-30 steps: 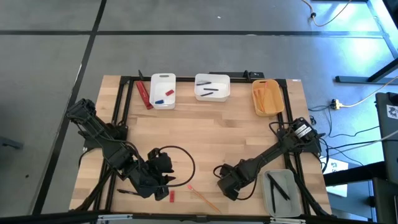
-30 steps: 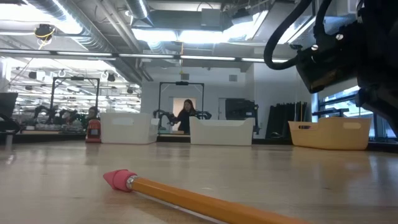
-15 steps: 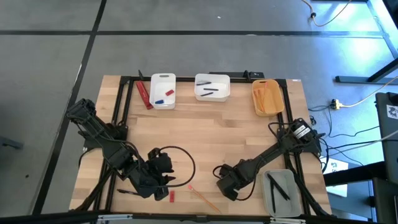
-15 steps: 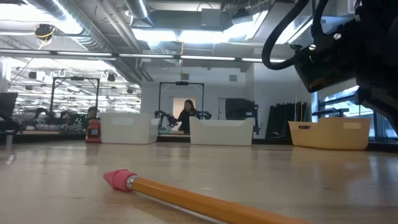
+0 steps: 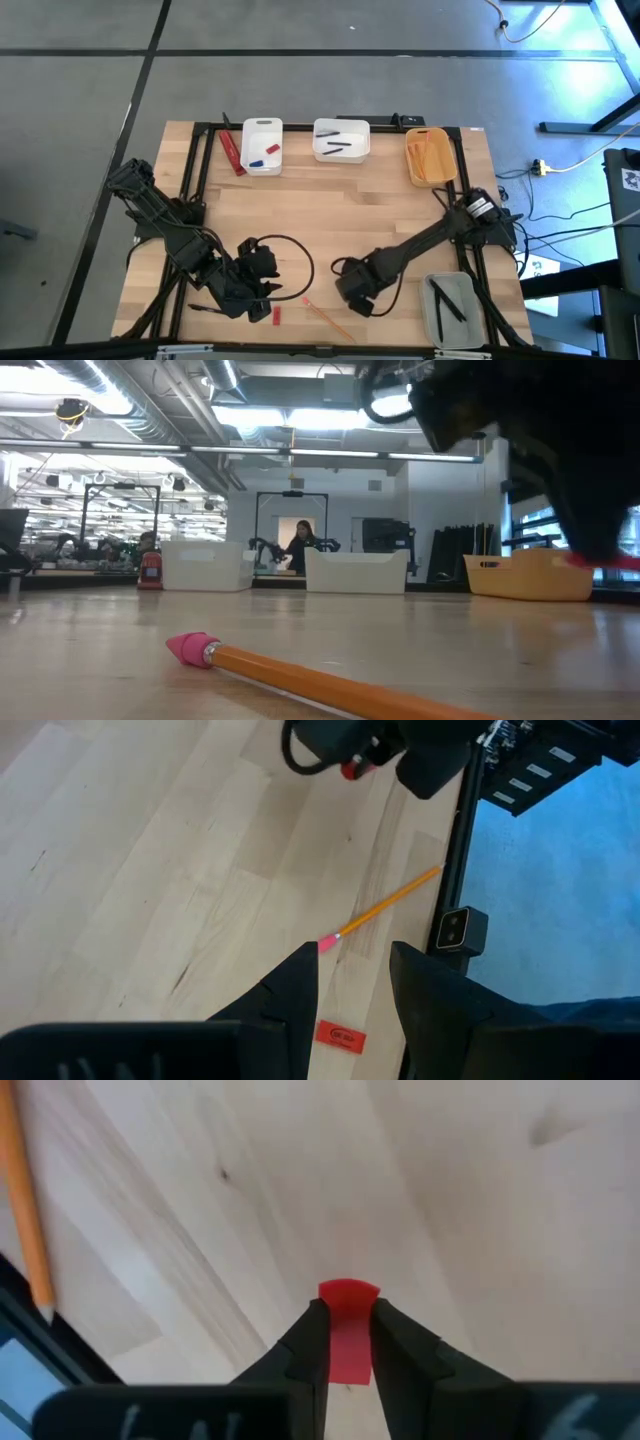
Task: Sort crayons/erasers/pens/pencils in bins
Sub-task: Put the right red eraser into the left white bin
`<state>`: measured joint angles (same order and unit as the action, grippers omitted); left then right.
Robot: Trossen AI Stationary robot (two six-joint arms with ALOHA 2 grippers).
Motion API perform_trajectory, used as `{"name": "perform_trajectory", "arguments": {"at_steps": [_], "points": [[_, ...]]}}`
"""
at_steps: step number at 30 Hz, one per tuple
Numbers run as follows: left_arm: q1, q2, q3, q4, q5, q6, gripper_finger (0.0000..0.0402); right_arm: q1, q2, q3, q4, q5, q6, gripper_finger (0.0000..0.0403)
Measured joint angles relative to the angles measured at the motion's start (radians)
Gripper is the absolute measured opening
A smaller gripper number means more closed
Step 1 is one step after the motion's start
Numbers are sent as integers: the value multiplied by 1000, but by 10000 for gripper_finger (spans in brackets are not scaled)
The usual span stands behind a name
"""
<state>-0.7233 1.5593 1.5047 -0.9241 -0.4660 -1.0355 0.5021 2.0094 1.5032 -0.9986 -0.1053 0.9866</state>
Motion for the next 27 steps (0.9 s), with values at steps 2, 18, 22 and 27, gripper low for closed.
{"name": "perform_trajectory", "arguments": {"at_steps": [2,18,22,27], "points": [[0,0,0,0,0,0,119,-19,0,36,-51,13,-28,66],[26,0,0,-41,-125,1,119,-277,-3,396,-387,149,-357,67],[26,-11,0,-71,-178,-2,119,-346,-3,480,-402,158,-420,67],[26,-50,0,-106,-265,-3,119,-416,-4,553,-395,165,-508,67]]}}
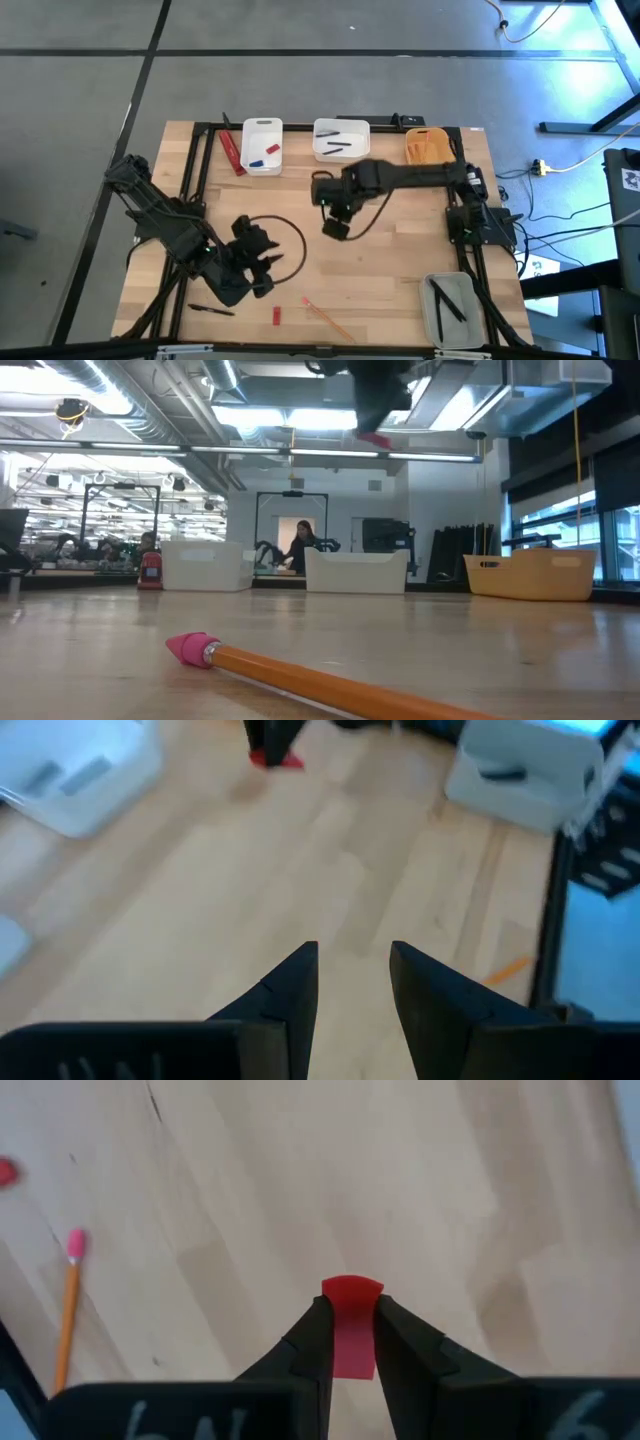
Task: Sort crayons/erasers/pens/pencils in bins
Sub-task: Put the right red eraser into the left white bin
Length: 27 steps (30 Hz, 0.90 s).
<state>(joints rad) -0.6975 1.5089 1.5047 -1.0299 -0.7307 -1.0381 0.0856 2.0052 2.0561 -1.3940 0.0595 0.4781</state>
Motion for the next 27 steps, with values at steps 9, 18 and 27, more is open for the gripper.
{"name": "perform_trajectory", "arguments": {"at_steps": [9,18,27], "points": [[28,-99,0,-41,-120,-7,119,-144,0,50,266,-6,-244,67],[102,-132,0,-63,-122,0,119,-262,0,50,534,-35,-458,67],[159,-132,0,-85,-143,0,119,-339,80,50,796,-87,-568,67]]}}
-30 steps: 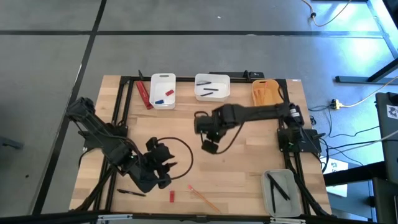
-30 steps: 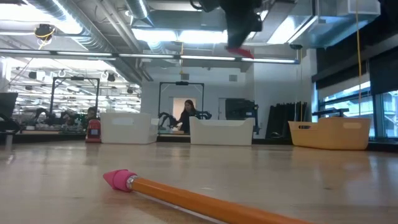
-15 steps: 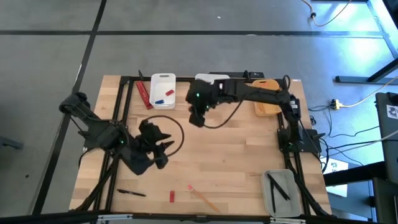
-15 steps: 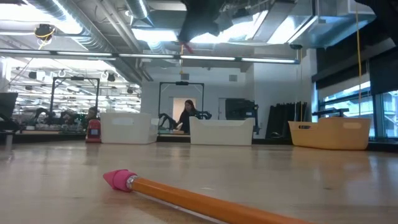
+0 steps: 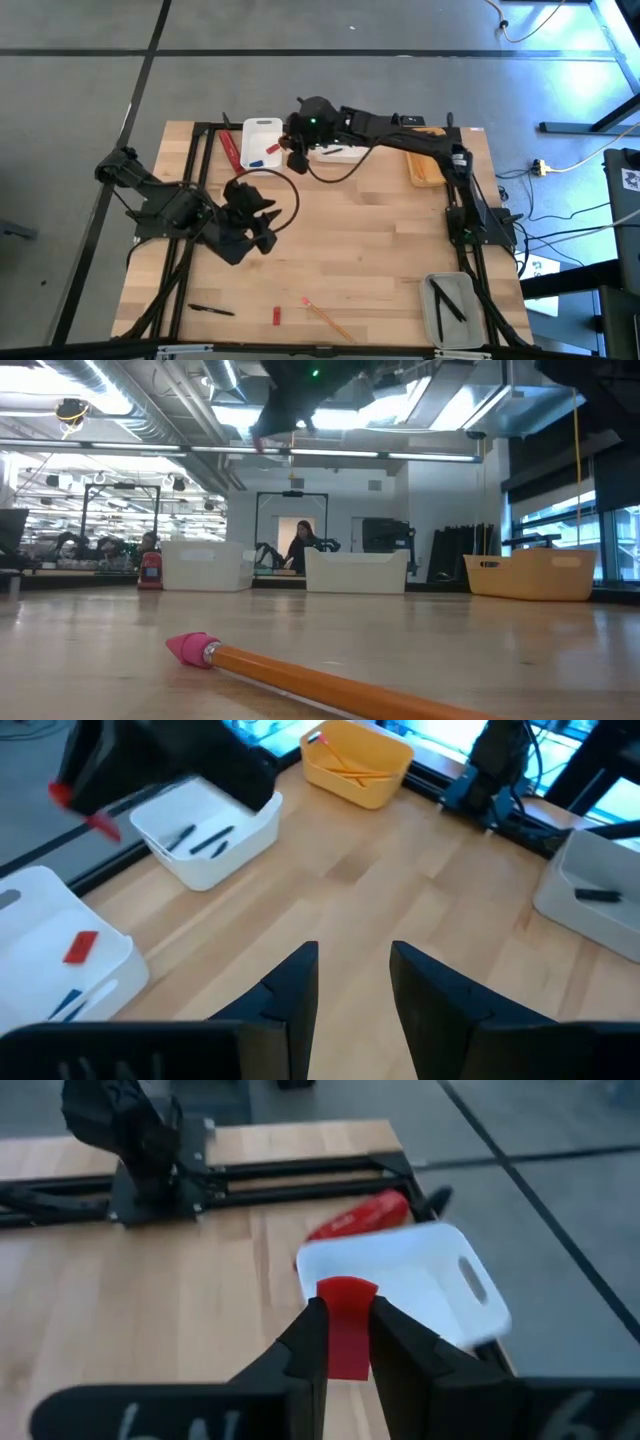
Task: Sort crayons/erasers/pens/pencils in bins
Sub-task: Put the right red eraser into the left white bin
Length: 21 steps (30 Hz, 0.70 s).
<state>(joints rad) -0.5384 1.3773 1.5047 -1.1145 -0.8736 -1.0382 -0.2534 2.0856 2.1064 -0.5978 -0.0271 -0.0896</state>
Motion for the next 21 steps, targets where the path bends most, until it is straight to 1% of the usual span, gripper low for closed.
{"name": "perform_trajectory", "arguments": {"at_steps": [4,12,17,21], "points": [[4,-7,0,1,-7,-1,119,-23,75,0,119,-68,-13,67],[4,-39,0,0,-38,-5,119,-58,230,0,296,-81,-69,67],[7,-45,0,-6,-114,0,119,-73,304,0,350,-81,-73,67],[29,-45,0,-62,-178,-9,119,-80,336,0,370,-83,-73,67]]}}
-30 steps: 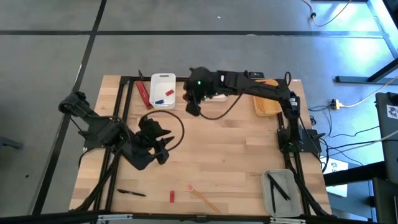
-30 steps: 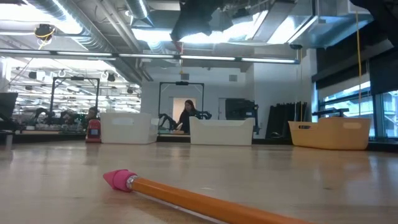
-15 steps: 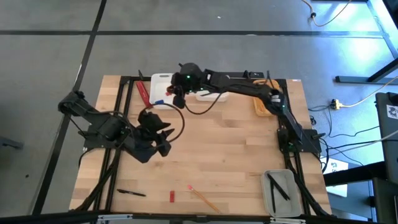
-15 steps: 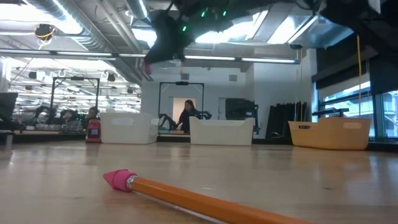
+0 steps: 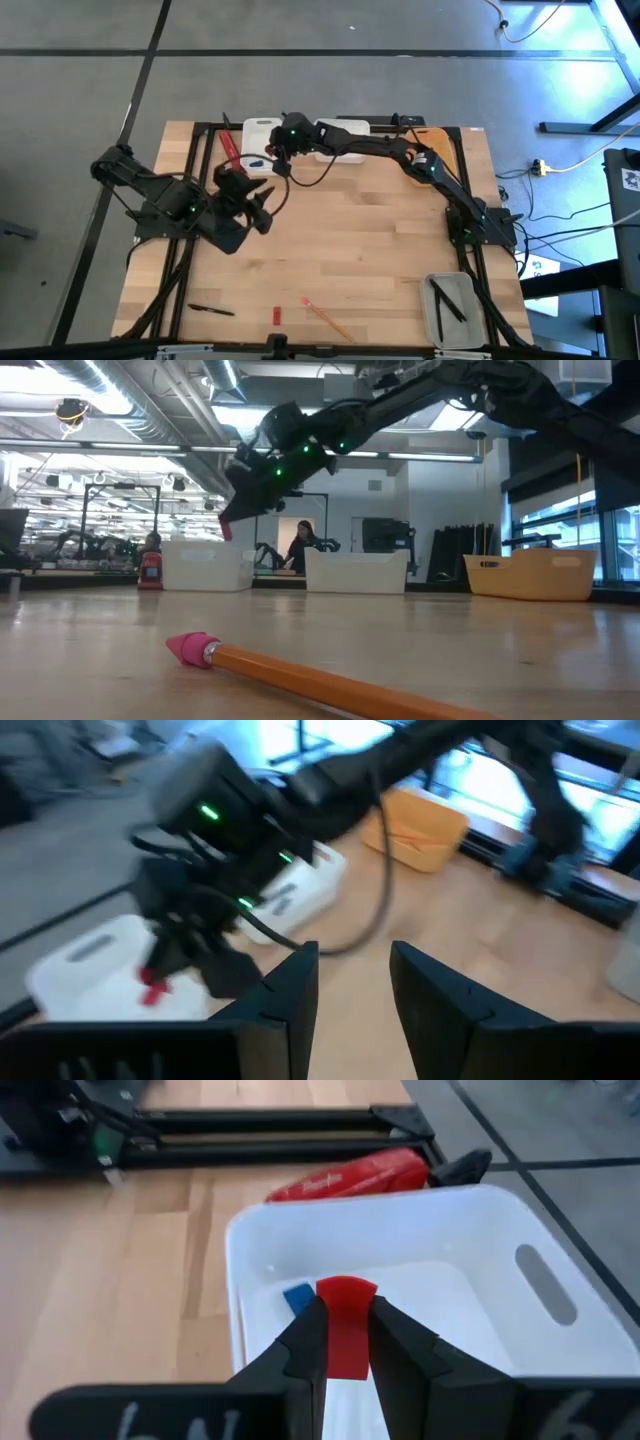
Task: Sort crayons/erasers/pens/pencils in bins
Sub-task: Put the right red eraser into the left white bin
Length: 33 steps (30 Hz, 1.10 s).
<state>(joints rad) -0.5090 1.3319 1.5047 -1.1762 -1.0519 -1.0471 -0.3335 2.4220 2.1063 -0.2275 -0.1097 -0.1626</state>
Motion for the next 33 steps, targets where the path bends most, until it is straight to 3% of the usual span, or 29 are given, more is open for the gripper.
{"name": "perform_trajectory", "arguments": {"at_steps": [6,14,33], "points": [[86,0,0,-53,-54,-25,119,-2,10,-1,12,0,0,67],[194,0,0,-71,33,-18,119,-3,16,0,41,1,0,67],[200,0,0,-69,25,-14,119,-3,64,0,31,3,3,67]]}}
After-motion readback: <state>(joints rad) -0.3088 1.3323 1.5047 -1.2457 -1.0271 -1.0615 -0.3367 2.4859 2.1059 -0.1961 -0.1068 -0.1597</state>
